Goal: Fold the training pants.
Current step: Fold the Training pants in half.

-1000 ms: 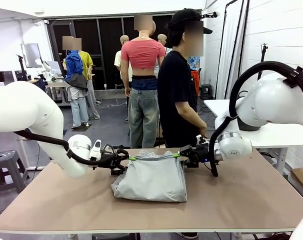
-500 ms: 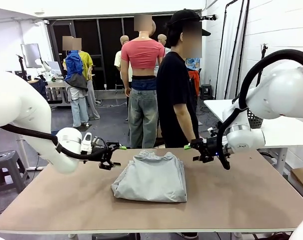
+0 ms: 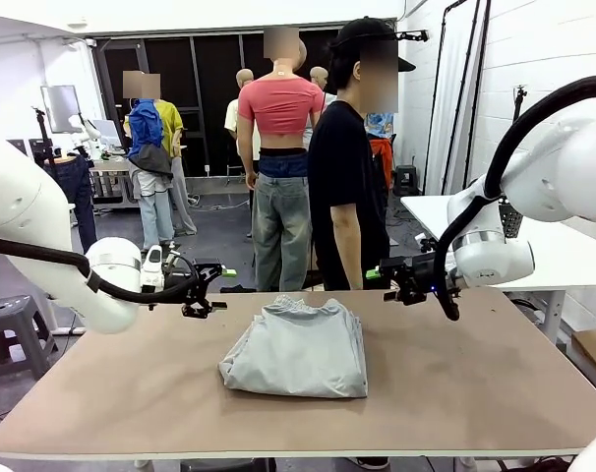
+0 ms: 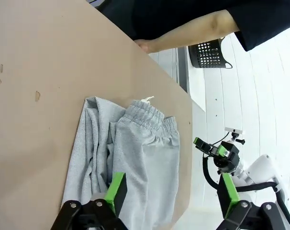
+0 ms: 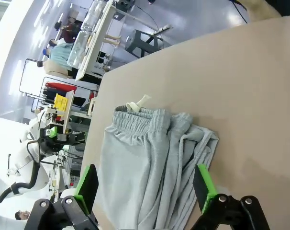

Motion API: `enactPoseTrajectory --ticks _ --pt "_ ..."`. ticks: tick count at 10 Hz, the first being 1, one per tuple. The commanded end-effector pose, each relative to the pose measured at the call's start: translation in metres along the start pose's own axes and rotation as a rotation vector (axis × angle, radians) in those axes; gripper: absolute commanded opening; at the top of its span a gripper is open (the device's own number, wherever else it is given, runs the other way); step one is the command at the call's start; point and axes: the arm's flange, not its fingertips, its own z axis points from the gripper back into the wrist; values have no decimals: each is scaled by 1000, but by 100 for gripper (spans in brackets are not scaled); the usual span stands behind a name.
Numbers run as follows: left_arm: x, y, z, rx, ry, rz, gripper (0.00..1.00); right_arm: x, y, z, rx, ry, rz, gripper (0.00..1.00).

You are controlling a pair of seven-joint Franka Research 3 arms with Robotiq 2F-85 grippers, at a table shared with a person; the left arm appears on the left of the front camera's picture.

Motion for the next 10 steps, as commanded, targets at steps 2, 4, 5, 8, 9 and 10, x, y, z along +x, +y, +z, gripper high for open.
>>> enactPoseTrajectory --ticks 2,4,5,8,9,10 --pt "6 7 -4 24 -6 18 100 1 -9 -7 -4 7 -13 100" --pt "6 7 -4 24 -6 18 100 1 -9 -7 -4 7 -13 100" --pt "6 7 -4 24 -6 18 100 1 -9 -7 -4 7 -13 100" --pt "6 7 -4 24 -6 18 100 1 -9 -7 -4 7 -13 100" --pt "6 7 -4 24 -6 18 100 1 -9 -7 -4 7 -13 100" --pt "6 7 -4 24 -6 18 100 1 -9 -7 -4 7 -13 100"
